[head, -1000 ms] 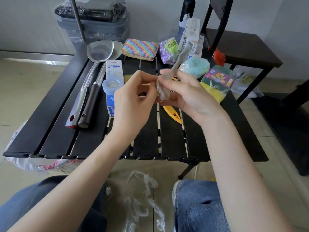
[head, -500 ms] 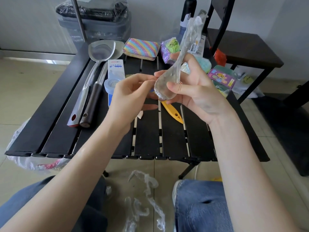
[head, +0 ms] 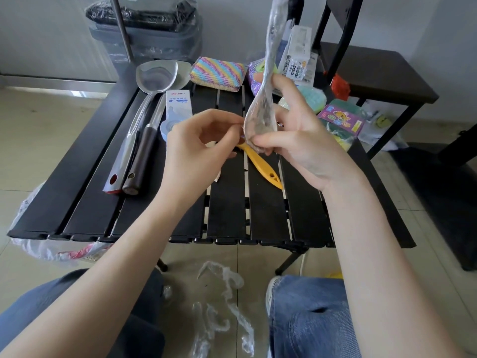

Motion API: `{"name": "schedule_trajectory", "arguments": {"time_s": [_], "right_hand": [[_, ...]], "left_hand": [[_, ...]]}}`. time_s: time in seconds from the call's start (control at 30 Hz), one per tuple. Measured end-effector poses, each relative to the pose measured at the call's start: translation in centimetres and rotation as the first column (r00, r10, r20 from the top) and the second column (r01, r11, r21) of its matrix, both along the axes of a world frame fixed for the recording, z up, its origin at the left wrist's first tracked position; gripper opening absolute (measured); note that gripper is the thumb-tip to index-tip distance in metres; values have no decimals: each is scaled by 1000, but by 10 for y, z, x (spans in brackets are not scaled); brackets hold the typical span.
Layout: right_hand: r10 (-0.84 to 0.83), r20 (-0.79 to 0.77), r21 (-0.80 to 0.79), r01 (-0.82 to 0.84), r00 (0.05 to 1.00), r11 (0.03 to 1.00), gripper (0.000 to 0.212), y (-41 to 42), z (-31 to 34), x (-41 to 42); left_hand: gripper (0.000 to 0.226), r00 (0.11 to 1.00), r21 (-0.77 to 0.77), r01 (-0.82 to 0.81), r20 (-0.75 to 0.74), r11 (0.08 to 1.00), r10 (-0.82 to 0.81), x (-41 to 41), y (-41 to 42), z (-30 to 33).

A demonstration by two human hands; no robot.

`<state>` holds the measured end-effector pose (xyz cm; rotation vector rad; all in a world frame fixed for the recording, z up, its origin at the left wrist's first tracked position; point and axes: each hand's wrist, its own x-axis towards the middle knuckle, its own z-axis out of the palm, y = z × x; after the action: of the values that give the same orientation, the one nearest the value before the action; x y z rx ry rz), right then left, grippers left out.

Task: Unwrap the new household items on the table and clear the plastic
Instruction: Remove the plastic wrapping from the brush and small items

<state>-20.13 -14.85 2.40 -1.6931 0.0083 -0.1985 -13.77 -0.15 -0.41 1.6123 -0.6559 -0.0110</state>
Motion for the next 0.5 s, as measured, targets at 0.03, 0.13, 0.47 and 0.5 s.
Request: {"name": "schedule_trajectory", "arguments": {"time_s": [0.03,0.13,0.47,0.5], "right_hand": [[-4,4,-2,4,1000,1000,71,1,1,0],[-19,-18,5,19,1000,1000,71,0,2,0],[-29,-91,43,33,995,999,72,-3,4,-2],[-31,-96,39,35,995,999,71,-2,5,-3]], "left_hand": [[15,998,-22,24,-64,999,-25,0,0,1],[16,989,-42,98,-107,994,-102,2,2,1],[12,867,81,-115,495,990,60,5,6,-8],[11,862,88,-128,503,988,67,5,5,-7]]}}
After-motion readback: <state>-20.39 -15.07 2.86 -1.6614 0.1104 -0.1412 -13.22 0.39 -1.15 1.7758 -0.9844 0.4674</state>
